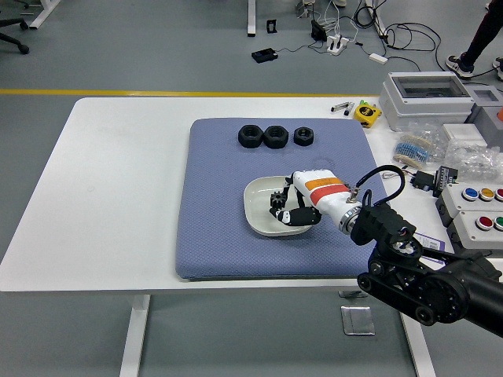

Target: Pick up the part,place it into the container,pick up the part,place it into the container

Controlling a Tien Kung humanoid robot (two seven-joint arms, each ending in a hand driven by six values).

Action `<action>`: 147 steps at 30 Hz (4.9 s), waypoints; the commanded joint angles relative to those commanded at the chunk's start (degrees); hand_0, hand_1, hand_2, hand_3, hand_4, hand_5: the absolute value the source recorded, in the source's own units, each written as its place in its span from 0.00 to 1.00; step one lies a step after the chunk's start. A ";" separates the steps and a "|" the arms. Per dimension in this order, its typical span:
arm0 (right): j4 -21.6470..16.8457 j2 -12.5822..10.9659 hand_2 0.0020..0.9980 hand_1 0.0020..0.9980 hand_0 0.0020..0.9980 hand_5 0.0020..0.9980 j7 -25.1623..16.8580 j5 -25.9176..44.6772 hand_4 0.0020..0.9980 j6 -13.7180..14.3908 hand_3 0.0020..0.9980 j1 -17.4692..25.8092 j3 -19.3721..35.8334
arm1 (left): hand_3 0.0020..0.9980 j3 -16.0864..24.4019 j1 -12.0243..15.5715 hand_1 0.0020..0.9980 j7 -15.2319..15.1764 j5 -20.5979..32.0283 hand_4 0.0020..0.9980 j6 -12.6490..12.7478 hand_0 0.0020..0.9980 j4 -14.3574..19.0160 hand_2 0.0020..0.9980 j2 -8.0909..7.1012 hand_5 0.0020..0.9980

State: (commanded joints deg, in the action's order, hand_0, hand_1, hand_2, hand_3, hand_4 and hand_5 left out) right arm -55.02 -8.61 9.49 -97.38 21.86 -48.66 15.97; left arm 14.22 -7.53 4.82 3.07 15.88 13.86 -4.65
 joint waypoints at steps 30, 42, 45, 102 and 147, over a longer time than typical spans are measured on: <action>3.35 -0.31 0.45 0.25 0.17 0.41 -3.17 -0.97 0.97 4.74 0.83 -1.65 4.96 | 0.60 -0.21 -0.28 0.58 -0.05 0.67 0.58 -0.03 0.60 -0.05 0.65 -0.19 0.58; 13.30 -1.72 0.75 0.73 0.72 0.43 -4.31 0.84 0.96 -2.68 0.80 -5.97 2.06 | 0.60 -0.08 -0.41 0.58 0.08 0.41 0.58 -0.06 0.60 0.02 0.66 -0.09 0.58; 14.85 -2.41 0.76 0.75 0.74 0.42 -4.66 -0.04 0.96 -4.38 0.79 -6.58 0.92 | 0.60 -0.07 -0.42 0.58 0.07 0.40 0.58 -0.10 0.59 0.04 0.66 -0.09 0.58; 17.30 -2.52 0.76 0.75 0.75 0.37 -9.34 -1.24 0.82 -9.87 0.69 -8.70 -6.22 | 0.59 -1.50 -1.60 0.59 -1.42 1.24 0.58 0.01 0.60 0.45 0.66 0.29 0.58; 19.89 -2.68 0.47 0.36 0.15 0.40 -8.22 -0.44 0.59 -4.80 0.51 -6.24 -9.85 | 0.59 -1.02 -1.68 0.59 -1.05 0.27 0.58 0.09 0.60 0.56 0.66 0.28 0.58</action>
State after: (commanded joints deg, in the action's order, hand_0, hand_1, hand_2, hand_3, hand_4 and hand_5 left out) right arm -35.13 -11.29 1.27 -97.82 17.06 -54.89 6.12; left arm 13.20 -9.21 3.76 3.34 15.97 14.42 -4.37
